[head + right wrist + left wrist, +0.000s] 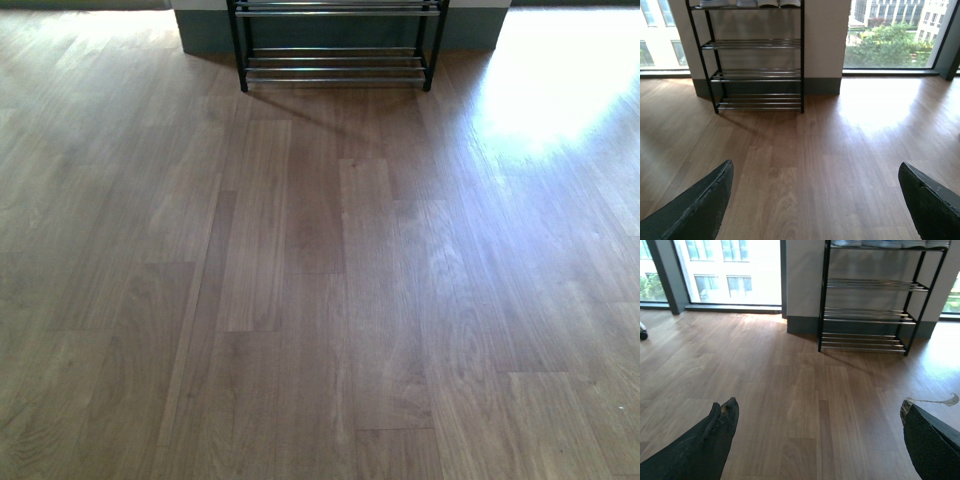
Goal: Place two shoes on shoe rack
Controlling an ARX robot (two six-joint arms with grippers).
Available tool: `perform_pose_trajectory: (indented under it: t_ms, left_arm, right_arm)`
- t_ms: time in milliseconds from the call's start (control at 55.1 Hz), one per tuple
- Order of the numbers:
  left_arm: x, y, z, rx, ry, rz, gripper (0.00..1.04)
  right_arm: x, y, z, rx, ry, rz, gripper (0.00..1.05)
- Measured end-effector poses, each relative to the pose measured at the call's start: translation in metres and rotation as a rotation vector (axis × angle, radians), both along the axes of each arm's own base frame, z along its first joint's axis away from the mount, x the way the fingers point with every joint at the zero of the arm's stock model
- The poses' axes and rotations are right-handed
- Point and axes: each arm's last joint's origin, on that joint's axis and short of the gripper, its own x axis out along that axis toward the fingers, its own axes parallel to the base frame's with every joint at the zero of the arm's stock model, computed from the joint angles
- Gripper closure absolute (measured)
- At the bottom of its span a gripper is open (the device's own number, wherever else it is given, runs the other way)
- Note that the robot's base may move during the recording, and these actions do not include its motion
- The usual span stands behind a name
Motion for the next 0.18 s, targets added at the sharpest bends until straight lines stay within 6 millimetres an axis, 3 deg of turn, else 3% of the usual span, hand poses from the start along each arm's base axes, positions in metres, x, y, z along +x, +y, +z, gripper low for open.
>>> perform_pose_trajectory:
  t_ms: [182]
  left_arm:
    - [0.0000,0.0000,0.0000,0.000,0.000,0.000,0.09]
  right_arm:
    - [0.0000,-0.0001,0.0000,0.000,0.000,-0.002,0.09]
